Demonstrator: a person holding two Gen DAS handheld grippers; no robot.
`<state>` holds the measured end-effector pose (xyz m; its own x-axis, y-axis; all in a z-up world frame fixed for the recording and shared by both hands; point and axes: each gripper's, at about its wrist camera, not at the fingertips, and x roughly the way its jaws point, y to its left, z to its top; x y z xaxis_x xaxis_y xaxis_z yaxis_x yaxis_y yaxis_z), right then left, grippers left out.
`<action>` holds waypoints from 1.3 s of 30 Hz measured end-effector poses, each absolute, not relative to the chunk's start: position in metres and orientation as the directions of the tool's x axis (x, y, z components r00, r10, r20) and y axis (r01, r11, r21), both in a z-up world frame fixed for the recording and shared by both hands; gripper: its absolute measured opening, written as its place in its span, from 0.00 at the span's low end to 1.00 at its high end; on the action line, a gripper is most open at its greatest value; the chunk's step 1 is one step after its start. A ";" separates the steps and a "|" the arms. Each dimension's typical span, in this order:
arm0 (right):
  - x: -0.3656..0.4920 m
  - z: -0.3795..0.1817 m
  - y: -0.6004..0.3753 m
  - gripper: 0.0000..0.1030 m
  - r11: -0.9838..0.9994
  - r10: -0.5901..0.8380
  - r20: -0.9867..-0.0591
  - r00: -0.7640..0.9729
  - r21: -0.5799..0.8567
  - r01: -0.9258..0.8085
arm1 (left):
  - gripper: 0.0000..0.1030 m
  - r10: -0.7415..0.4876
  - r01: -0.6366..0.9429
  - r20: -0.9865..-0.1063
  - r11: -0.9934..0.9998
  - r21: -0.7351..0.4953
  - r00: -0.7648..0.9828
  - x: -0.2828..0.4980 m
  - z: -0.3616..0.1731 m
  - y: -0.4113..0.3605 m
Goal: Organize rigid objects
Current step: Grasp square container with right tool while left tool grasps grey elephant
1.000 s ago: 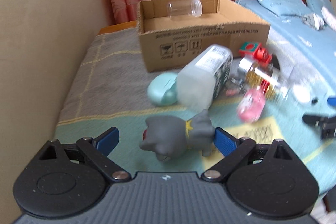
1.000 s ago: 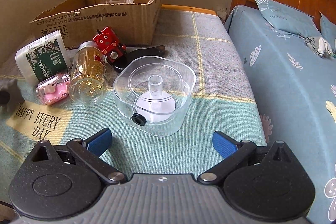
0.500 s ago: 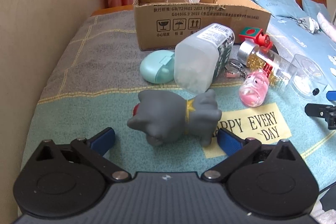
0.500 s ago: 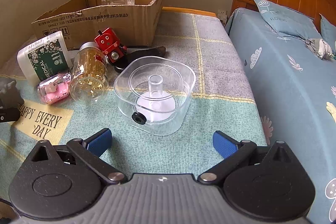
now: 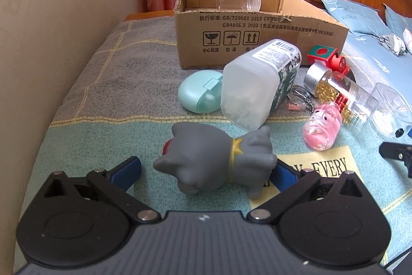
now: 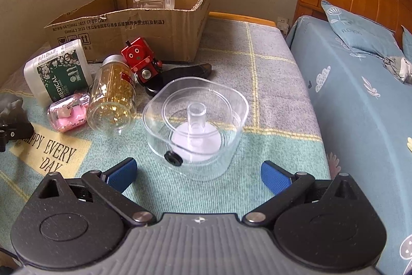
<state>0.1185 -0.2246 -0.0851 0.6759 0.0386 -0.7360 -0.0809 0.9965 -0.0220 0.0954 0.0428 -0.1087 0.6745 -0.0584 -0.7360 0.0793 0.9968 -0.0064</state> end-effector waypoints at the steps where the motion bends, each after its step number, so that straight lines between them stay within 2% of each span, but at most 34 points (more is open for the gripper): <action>1: 0.121 -0.085 -0.225 1.00 0.996 0.044 -0.736 0.676 -0.022 -0.088 | 1.00 -0.058 0.079 -0.735 0.997 -0.007 0.675 0.095 -0.109 0.043; 10: 0.140 -0.085 -0.231 1.00 0.986 0.092 -0.741 0.665 -0.023 -0.162 | 1.00 -0.053 0.073 -0.733 0.997 -0.005 0.678 0.095 -0.109 0.041; 17: 0.149 -0.082 -0.244 1.00 0.893 0.262 -0.761 0.593 -0.041 -0.448 | 1.00 -0.055 0.074 -0.731 0.997 -0.006 0.681 0.096 -0.109 0.042; 22: 0.176 -0.079 -0.247 1.00 0.828 0.330 -0.791 0.515 -0.019 -0.560 | 1.00 -0.051 0.067 -0.730 0.998 -0.007 0.682 0.097 -0.109 0.042; 33: 0.142 -0.073 -0.225 1.00 0.717 0.387 -0.837 0.387 0.009 -0.697 | 1.00 -0.043 0.066 -0.740 0.998 0.003 0.671 0.099 -0.107 0.041; 39: 0.134 -0.066 -0.219 1.00 0.729 0.352 -0.812 0.466 -0.074 -0.680 | 0.99 -0.033 0.115 -0.705 0.991 0.070 0.708 0.096 -0.099 0.035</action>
<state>0.1340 -0.2187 -0.0655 0.4656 0.3518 -0.8121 -0.6804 0.7291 -0.0742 0.0959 0.0353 -0.0993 0.7080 -0.0327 -0.7055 0.1153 0.9909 0.0697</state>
